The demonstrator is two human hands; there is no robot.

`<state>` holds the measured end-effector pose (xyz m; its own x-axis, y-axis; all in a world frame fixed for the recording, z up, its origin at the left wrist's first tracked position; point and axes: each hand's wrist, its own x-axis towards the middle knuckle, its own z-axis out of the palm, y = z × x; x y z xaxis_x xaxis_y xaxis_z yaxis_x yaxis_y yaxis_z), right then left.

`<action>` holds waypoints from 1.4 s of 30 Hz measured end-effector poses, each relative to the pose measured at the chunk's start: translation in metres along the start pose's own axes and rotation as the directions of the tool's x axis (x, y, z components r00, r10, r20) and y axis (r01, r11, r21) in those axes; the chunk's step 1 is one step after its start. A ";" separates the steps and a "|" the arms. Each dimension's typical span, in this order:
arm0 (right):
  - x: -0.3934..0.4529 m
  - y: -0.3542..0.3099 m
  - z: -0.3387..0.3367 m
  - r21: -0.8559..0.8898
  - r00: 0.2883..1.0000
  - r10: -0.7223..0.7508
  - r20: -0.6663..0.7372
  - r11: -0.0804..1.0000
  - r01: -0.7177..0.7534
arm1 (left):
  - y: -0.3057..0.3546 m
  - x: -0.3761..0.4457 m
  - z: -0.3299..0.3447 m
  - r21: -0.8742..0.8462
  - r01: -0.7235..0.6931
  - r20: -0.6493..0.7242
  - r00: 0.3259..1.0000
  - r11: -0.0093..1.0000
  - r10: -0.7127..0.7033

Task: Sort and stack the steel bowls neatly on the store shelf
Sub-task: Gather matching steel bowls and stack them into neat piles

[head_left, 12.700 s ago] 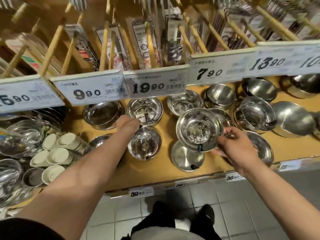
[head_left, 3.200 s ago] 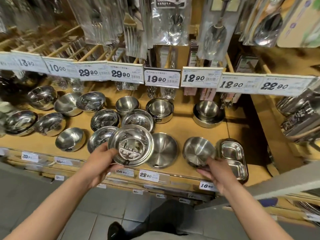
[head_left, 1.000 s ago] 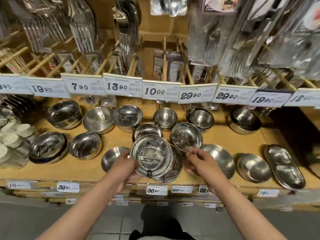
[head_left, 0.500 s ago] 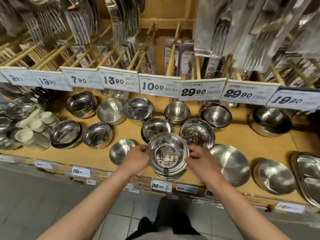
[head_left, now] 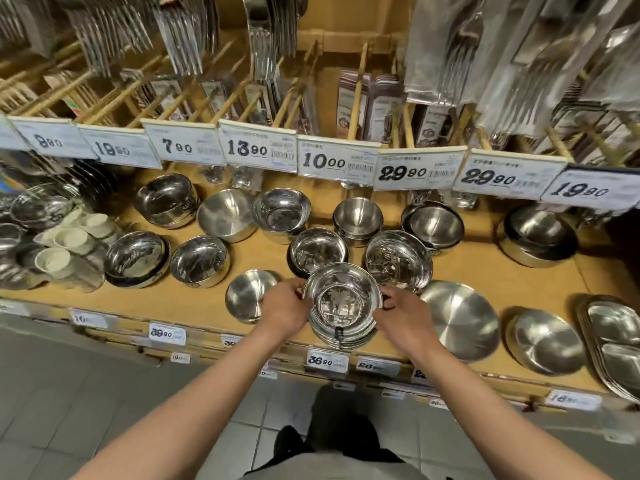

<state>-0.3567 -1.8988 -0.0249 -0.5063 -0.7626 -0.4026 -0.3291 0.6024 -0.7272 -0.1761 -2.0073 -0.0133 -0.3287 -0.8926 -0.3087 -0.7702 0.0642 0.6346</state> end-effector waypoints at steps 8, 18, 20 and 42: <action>-0.002 -0.008 -0.002 -0.164 0.995 -0.068 -0.072 0.985 0.055 | -0.004 0.010 0.007 -0.005 0.030 0.024 0.999 1.000 -0.030; -0.006 -0.010 0.001 -0.208 0.995 -0.034 -0.099 0.978 0.012 | -0.010 0.011 0.008 -0.019 -0.044 0.009 0.999 0.999 0.044; -0.008 -0.011 0.002 -0.204 0.993 -0.033 -0.115 0.979 0.009 | -0.012 0.013 0.009 -0.008 -0.056 0.007 0.998 0.998 0.056; -0.018 -0.034 0.009 0.179 0.919 0.026 -0.393 0.983 0.049 | -0.044 0.186 -0.058 -0.349 0.330 0.044 0.941 0.877 -0.336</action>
<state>-0.3294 -1.9078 0.0020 -0.7869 -0.5929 -0.1709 -0.2054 0.5128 -0.8336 -0.1716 -2.2017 -0.0577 -0.0741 -0.8418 -0.5346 -0.5935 -0.3936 0.7020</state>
